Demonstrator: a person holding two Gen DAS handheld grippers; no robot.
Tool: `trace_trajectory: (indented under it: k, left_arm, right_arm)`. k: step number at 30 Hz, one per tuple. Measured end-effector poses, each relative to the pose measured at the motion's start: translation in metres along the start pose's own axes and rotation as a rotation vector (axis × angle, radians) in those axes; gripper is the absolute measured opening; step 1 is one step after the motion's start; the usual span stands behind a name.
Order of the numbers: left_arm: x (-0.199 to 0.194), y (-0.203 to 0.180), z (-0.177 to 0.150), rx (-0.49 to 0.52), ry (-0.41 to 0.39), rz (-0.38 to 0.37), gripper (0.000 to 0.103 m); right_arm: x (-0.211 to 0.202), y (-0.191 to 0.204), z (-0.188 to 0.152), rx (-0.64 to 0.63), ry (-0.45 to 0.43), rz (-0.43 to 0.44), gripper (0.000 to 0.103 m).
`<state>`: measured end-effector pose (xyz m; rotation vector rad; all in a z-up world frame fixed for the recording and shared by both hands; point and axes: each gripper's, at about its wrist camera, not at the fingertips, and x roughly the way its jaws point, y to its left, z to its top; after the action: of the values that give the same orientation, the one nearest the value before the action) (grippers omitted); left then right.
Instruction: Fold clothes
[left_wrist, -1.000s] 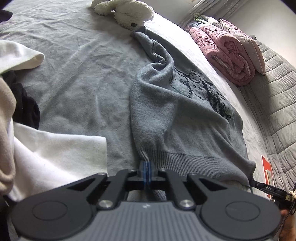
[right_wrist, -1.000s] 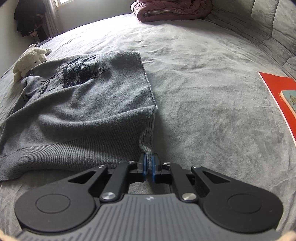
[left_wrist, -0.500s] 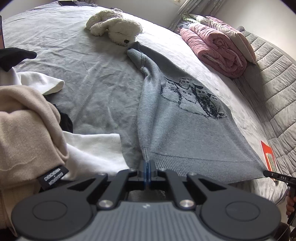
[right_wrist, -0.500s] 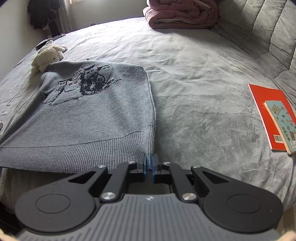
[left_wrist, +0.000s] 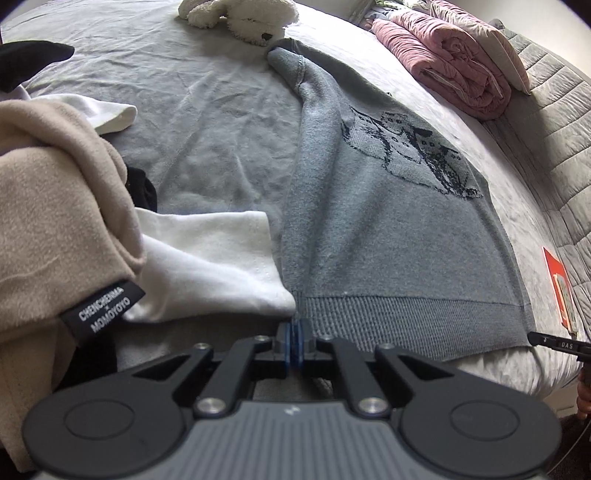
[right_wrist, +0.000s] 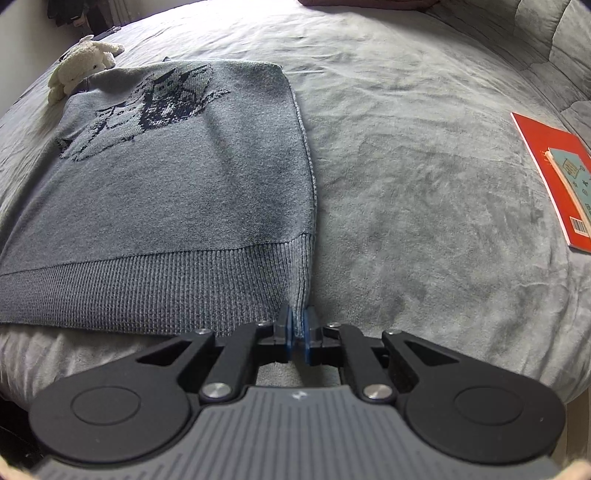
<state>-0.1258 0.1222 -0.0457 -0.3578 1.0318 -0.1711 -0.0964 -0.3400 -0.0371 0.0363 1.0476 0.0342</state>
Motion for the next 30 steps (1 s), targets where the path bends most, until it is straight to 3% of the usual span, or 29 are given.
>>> trace_trajectory:
  k: [3,5,7,12,20,30]
  left_arm:
    - [-0.007,-0.003,0.009,0.010,-0.019,-0.005,0.012]
    - [-0.012,-0.005,0.019,0.019,-0.038,-0.016,0.032]
    - [-0.015,-0.007,0.031,0.027,-0.062,-0.030,0.035]
    - [-0.004,-0.008,0.075,0.000,-0.099,-0.025,0.038]
    - [0.028,-0.009,0.139,-0.051,-0.150,-0.045,0.051]
    - [0.076,0.010,0.192,-0.127,-0.182,-0.005,0.052]
  right_arm:
    - [-0.003,0.000,0.007,0.011,0.000,0.002,0.017]
    - [-0.005,0.000,0.015,0.019,-0.010,-0.007,0.029]
    - [-0.007,0.002,0.025,0.025,-0.022,-0.014,0.037]
    - [-0.010,0.017,0.059,0.013,-0.072,-0.002,0.037]
    - [0.009,0.058,0.122,-0.034,-0.119,0.072,0.038]
    - [0.050,0.136,0.191,-0.086,-0.173,0.228,0.038]
